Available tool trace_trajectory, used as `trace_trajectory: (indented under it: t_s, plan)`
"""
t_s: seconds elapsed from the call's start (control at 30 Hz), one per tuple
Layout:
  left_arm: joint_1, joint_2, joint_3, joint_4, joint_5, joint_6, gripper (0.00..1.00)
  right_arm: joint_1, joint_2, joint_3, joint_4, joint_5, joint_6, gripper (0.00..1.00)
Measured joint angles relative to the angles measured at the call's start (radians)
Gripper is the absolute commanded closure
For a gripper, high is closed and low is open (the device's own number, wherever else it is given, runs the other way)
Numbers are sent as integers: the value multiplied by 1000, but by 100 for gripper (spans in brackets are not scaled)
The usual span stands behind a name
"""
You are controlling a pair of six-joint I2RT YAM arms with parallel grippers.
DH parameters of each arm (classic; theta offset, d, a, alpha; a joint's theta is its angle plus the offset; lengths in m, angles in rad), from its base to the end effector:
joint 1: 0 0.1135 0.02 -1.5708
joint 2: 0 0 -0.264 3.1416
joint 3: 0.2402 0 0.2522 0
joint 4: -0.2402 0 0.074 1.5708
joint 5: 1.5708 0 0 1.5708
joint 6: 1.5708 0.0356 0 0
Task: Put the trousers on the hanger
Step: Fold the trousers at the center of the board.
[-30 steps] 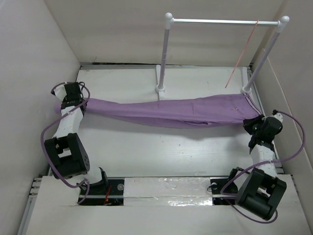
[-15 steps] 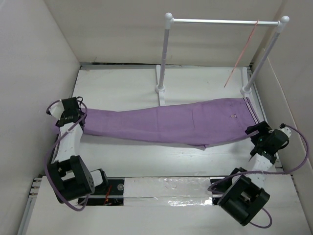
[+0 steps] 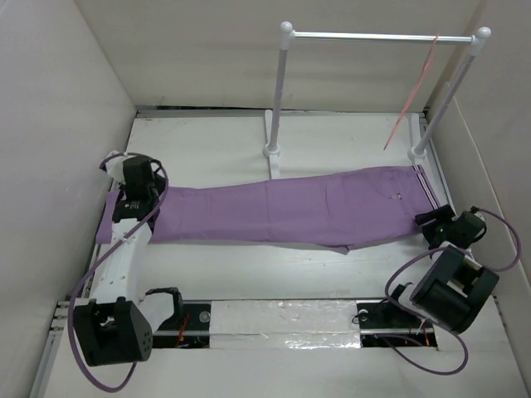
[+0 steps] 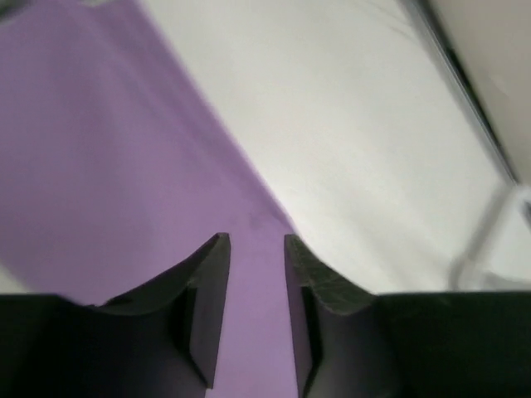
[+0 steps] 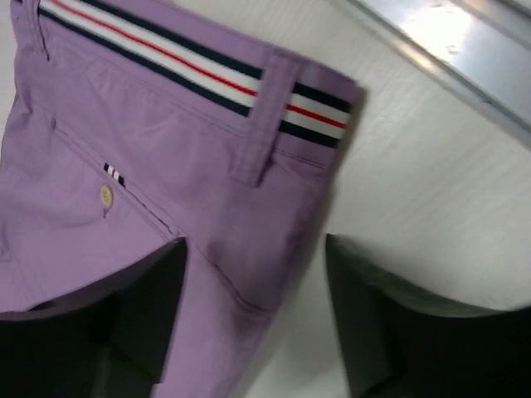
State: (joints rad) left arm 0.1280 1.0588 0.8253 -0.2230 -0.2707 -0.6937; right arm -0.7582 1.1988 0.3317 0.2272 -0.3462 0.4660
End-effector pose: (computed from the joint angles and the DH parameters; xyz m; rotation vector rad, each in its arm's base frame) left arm 0.2369 0.0401 0.2976 -0.9559 1.7688 -0.0863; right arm 0.1641 -0.1387 0.1473 1.0894 1.8829 0.2164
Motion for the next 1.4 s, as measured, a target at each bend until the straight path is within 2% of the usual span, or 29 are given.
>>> trace_trajectory:
  t_s: [0.07,0.1,0.13,0.17,0.23,0.3,0.37,0.5,0.6,0.8,0.97,1.13,1.4]
  plan:
    - [-100,-13,0,43,18,-2,86,45,62,12,51,4,25,44]
    - [-153,-14,0,63,24,-5,90,65,88,13,78,6,38,64]
    - [-211,-13,0,79,27,-8,94,86,104,13,109,16,46,72]
    - [-265,-11,0,92,27,-13,96,101,114,11,133,21,60,76]
    - [-364,-3,-1,126,26,-18,100,133,114,0,180,41,80,94]
    - [-452,8,-3,171,13,-23,100,175,81,-21,212,64,88,100]
    - [-583,35,-23,213,-18,-29,100,254,6,-39,217,96,77,100]
    - [-804,130,-67,266,-96,-45,100,492,-211,-34,183,151,5,100]
    - [-902,224,-87,269,-159,-65,100,686,-342,-14,119,204,-60,100]
    - [-924,290,-188,275,-262,-132,100,994,-474,92,-76,307,-157,100]
    - [-925,290,-307,307,-275,-190,100,1194,-452,269,-214,372,-209,100]
    - [-953,277,-364,345,-284,-238,100,1284,-390,446,-244,397,-241,100]
    - [-1064,348,-346,421,-315,-293,100,1287,-368,723,-355,432,-309,100]
